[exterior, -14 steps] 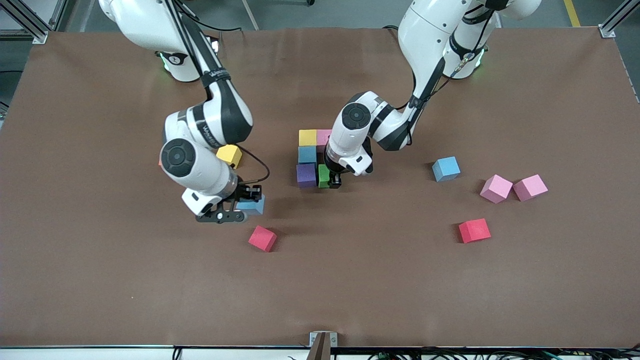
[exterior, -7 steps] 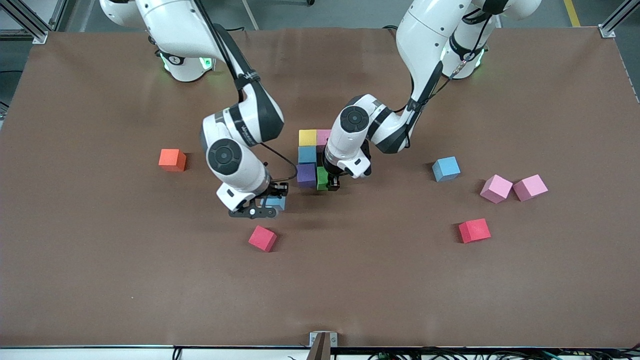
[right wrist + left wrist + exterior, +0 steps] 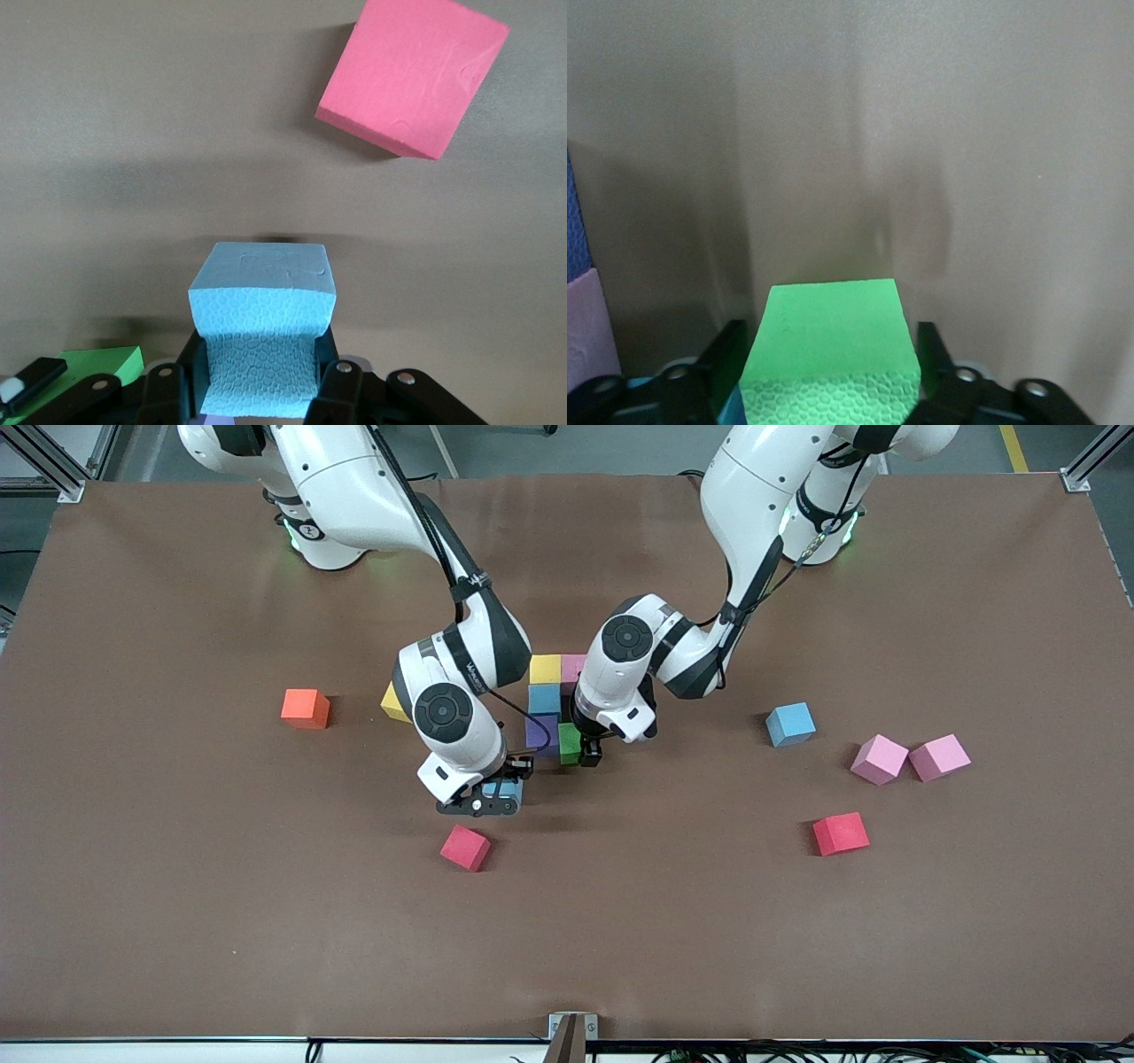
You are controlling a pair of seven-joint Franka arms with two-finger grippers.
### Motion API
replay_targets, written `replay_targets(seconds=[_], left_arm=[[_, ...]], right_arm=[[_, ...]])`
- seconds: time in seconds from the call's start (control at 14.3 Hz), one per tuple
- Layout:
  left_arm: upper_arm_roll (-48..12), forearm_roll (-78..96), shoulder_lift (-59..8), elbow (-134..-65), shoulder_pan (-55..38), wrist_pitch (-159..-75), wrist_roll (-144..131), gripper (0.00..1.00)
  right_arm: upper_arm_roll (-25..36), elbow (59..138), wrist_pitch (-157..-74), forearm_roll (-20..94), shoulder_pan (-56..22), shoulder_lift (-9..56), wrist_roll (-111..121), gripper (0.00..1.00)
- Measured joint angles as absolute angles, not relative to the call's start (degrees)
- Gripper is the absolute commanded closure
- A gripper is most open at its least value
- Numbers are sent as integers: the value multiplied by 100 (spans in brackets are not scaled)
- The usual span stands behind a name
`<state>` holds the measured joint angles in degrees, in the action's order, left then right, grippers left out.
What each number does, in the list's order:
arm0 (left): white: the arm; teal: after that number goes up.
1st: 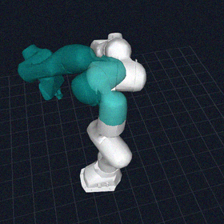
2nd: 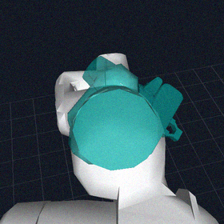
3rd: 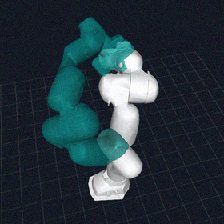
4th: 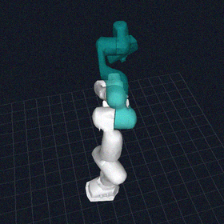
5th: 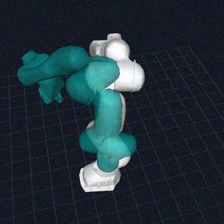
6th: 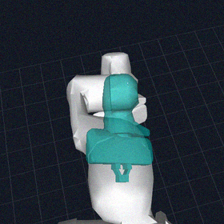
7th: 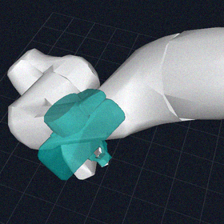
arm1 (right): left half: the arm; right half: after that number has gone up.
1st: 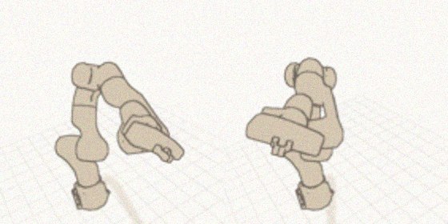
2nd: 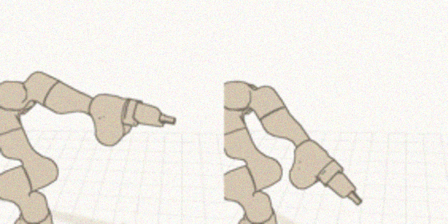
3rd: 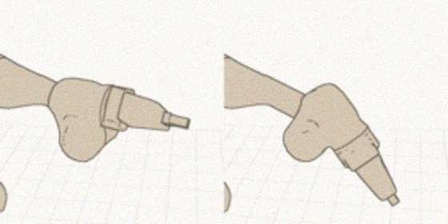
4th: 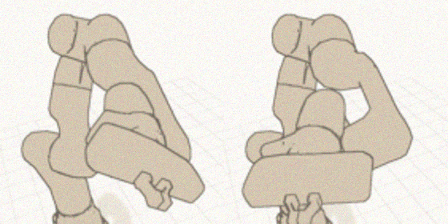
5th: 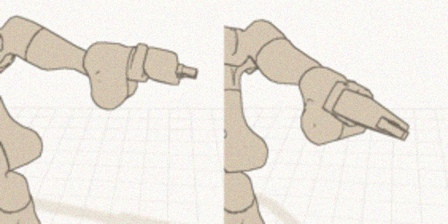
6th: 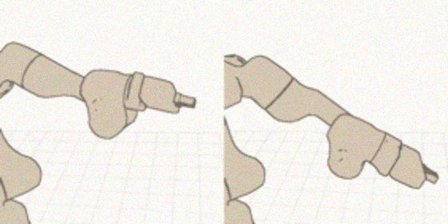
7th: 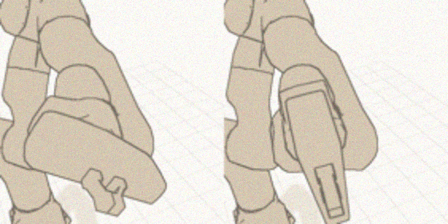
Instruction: Arrange 11 blocks into digit 3
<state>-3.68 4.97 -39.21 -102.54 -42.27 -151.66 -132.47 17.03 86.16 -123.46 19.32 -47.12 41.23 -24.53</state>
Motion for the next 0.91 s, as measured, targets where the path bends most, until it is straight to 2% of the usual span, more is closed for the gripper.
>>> replay_targets(seconds=[0.35, 0.7, 0.91], left_arm=[[-344, 497, -3863, -10142, -4190, -14966, -13234, 0], [-323, 497, -3095, -10163, -3976, -14155, -12878, 0], [-317, 496, -2630, -10220, -3779, -13312, -12362, 0]], right_arm=[[1700, 8169, -12346, 1935, -4806, 4472, -2762, 98], [1695, 7991, -12345, 1935, -4919, 4684, -2785, 98], [1695, 7986, -12330, 1935, -4999, 4685, -2860, 98]])
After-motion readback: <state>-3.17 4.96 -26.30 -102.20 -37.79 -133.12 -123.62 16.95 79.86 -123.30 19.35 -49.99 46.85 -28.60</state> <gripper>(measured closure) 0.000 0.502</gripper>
